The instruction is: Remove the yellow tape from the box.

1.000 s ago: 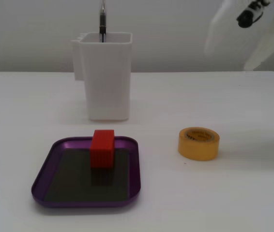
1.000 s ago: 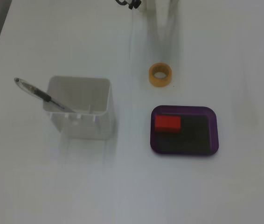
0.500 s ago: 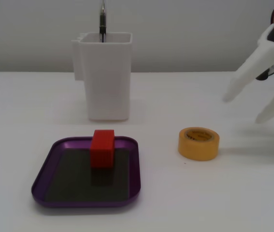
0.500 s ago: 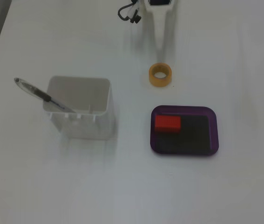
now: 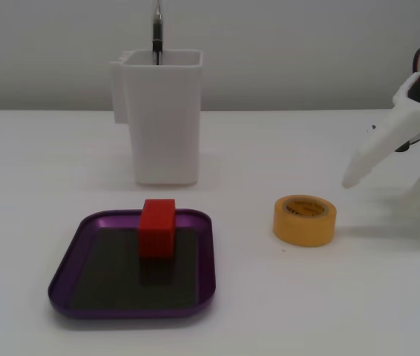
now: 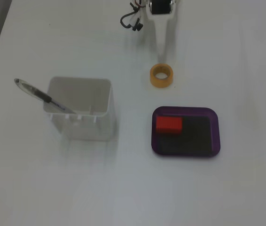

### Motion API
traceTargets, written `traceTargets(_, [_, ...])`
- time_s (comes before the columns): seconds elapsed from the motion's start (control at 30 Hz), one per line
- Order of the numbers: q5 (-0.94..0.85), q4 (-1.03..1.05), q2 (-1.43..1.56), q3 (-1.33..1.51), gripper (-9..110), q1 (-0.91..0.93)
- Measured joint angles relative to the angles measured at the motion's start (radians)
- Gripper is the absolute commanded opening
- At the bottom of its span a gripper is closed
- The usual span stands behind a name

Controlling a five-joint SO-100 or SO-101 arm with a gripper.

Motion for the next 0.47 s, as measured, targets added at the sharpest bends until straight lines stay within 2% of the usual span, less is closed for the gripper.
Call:
traceTargets(0.1, [0.0, 0.0, 0.0, 0.015, 16, 0.0])
traceTargets(0.23, [0.0, 0.0, 0.0, 0.018, 0, 0.0])
traceTargets(0.47, [0.0, 0.0, 0.0, 0.023, 0, 0.0])
